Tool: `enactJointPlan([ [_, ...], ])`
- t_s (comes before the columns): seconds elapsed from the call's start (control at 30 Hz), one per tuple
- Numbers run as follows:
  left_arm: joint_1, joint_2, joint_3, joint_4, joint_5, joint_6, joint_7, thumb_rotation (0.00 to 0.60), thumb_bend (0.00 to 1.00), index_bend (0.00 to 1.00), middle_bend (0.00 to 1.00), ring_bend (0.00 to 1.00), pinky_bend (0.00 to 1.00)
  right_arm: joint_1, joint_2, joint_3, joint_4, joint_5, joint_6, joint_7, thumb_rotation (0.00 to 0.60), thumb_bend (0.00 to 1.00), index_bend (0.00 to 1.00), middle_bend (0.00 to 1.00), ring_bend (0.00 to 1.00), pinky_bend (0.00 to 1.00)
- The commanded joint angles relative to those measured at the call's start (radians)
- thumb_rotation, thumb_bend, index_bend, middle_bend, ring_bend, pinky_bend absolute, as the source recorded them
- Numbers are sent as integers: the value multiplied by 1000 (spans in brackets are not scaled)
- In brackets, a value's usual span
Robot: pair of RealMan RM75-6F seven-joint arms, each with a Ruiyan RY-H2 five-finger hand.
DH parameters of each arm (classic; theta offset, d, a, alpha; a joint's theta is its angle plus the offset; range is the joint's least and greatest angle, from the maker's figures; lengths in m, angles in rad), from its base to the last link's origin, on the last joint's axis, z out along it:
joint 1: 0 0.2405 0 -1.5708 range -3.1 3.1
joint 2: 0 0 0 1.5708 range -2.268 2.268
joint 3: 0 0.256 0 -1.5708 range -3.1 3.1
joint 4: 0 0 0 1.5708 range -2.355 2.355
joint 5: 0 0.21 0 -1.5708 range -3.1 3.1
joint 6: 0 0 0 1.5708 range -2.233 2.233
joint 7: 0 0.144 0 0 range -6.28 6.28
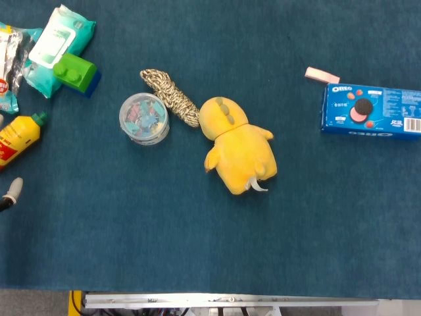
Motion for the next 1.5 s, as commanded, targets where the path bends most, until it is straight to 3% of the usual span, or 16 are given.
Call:
enactJointPlan([
  [0.03,0,0,0,1,-2,-2,0,600,261,0,0,0,48,0,-1,0,0,-1,0,0,600,0,0,121,0,113],
  [0.93,0,4,4,-4,4,-5,1,600,260,0,0,0,48,21,8,-12,-7,-51,-9,11,600,0,0,121,0,113],
  [1.23,4,4,8,-9,8,-1,6,600,261,0,0,0,48,133,21,-30,-84,-185,-110,-15,600,0,0,121,0,113],
  [1.5,12,2,9,-12,9,11,11,600,260,0,0,0,48,287,-22,-36,-150,-283,-280,-73,600,0,0,121,0,113],
])
